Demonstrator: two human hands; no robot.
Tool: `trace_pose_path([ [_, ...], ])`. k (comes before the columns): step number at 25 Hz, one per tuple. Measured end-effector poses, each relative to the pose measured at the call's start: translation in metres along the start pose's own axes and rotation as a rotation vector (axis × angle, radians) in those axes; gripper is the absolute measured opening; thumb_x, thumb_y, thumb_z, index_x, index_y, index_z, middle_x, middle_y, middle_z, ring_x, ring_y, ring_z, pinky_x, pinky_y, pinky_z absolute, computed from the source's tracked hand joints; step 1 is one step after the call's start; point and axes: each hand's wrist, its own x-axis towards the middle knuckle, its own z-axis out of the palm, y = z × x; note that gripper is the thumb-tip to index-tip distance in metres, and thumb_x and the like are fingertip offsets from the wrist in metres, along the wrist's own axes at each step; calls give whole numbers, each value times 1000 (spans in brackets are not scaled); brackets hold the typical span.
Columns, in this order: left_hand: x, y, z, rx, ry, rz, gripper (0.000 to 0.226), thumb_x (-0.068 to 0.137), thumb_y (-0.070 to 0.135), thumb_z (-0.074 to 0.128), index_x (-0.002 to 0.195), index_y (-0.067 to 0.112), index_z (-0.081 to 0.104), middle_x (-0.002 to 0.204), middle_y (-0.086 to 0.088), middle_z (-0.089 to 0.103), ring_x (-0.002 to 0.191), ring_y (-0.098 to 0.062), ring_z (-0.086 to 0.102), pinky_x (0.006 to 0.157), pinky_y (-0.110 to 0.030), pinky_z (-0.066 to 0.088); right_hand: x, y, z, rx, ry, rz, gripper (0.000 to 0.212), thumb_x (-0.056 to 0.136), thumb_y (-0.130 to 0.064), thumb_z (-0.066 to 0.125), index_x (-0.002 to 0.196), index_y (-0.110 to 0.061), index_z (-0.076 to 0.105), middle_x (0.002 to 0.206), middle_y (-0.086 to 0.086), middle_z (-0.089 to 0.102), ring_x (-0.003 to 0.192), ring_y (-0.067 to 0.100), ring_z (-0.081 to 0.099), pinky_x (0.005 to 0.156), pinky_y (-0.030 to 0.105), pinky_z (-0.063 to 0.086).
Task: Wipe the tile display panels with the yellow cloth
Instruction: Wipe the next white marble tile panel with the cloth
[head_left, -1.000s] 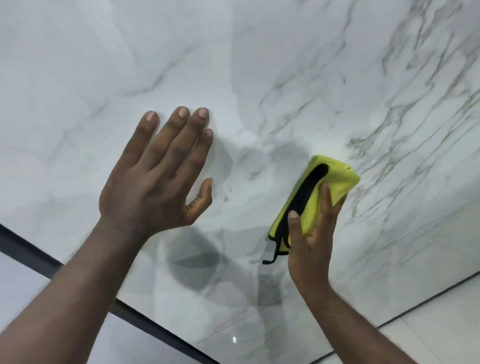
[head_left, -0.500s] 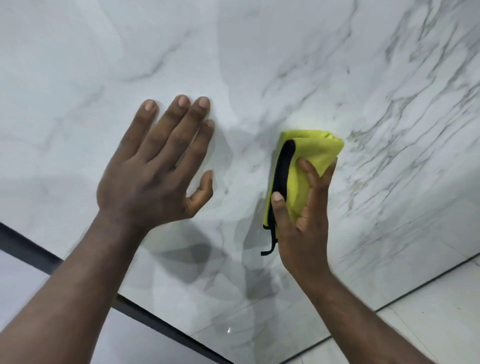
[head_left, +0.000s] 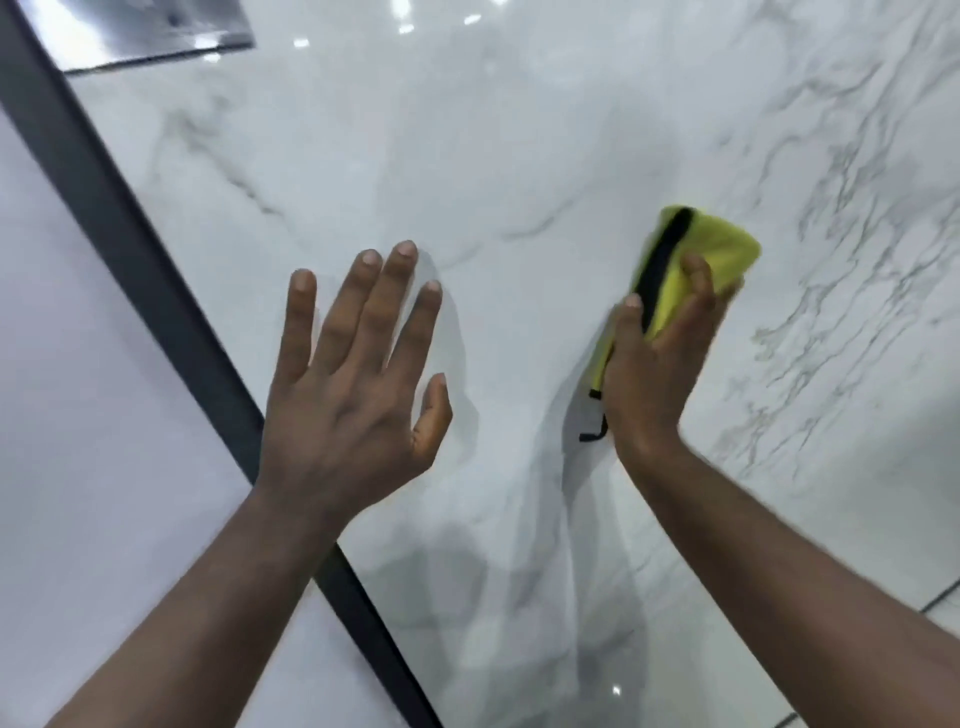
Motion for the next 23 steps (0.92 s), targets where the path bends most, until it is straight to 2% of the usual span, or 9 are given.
trace_pose_path([
  [3,-11,-27,-5,-29,8,4,66,106,33,53,164,2,43,175,-18,31,163,-35,30,133,-62,15,-20,-13,10,-265,-245,-551,56,106,-37,55,160,-34,39,177,-2,3,164,24,10,131,42,15],
  [7,-27,-55,-5,-88,32,34,67,107,32,52,164,-1,41,175,-20,30,163,-36,30,131,-61,25,-18,-47,24,-42,-15,-41,63,101,-40,47,163,-33,34,178,3,7,165,19,6,130,50,20],
  [10,-38,-58,2,-82,81,52,68,107,34,52,164,-1,40,174,-20,32,162,-35,32,131,-56,28,-65,-44,33,-285,-266,-588,58,110,-31,52,164,-34,32,177,-5,-2,165,22,4,132,49,14],
  [11,-40,-57,4,-77,94,51,69,107,34,52,165,-1,39,174,-19,32,162,-34,32,131,-55,28,-66,-40,31,-290,-282,-635,57,111,-30,53,164,-35,33,177,-8,-1,165,21,7,132,48,16],
  [14,-43,-56,6,-85,115,30,70,108,36,50,167,2,36,175,-17,31,163,-32,30,132,-53,27,-58,-42,33,-73,15,-12,60,109,-36,48,166,-37,27,178,-6,6,164,13,8,130,50,22],
  [15,-45,-56,7,-94,112,22,70,108,37,50,168,3,35,175,-16,31,163,-32,29,131,-53,27,-69,-44,37,-53,16,52,62,110,-35,47,166,-38,24,178,-5,4,164,11,5,130,49,21],
  [18,-59,-47,12,-101,112,48,70,108,38,51,169,6,34,175,-14,31,162,-32,30,129,-56,30,-122,-5,34,-140,-131,-238,60,112,-28,54,165,-38,28,178,-7,8,163,7,6,132,34,19],
  [21,-94,-29,17,-79,91,215,69,105,37,57,166,7,41,173,-13,37,159,-32,38,125,-56,36,-143,39,23,30,105,286,58,110,-36,52,159,-55,26,175,-15,19,160,11,21,129,47,27],
  [23,-113,-17,20,-85,67,273,67,102,37,62,161,8,50,170,-12,44,155,-32,44,122,-55,39,-155,48,16,31,38,349,59,107,-38,55,153,-62,27,171,-20,26,157,13,30,123,48,36],
])
